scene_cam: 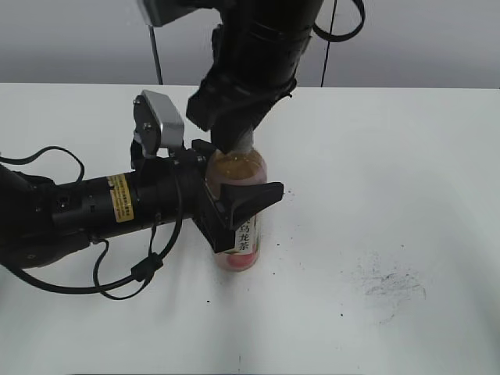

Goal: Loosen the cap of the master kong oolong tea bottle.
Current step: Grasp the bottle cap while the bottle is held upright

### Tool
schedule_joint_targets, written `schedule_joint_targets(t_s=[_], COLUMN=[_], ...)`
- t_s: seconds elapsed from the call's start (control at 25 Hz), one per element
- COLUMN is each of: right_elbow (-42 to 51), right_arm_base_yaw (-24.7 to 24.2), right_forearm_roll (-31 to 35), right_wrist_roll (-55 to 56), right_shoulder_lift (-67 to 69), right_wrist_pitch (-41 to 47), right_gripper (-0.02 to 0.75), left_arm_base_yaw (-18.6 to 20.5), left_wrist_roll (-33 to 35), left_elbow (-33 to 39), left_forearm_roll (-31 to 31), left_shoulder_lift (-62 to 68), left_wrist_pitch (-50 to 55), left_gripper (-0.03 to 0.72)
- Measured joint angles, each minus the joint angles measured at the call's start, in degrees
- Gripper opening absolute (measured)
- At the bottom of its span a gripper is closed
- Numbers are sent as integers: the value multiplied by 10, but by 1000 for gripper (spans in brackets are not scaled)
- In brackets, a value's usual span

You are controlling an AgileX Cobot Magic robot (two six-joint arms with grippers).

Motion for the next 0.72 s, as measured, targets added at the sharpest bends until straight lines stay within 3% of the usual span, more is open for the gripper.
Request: schedule_joint_targets(t_s=[0.36, 0.72], right_elbow=[0, 0], right_arm_base_yaw=[2, 2], right_forearm_roll=[5, 15], right_wrist_roll=[-378, -885], right_shoulder_lift=[0, -2], right_wrist_pitch=[1, 8], right_gripper=[279, 281], left_arm_base_yaw=[0, 0], left_wrist_roll=[0, 5], left_elbow=[0, 0], left_forearm_roll=[0, 4], left_shoulder_lift=[0, 0], left_wrist_pitch=[0, -1], left_gripper=[447, 447])
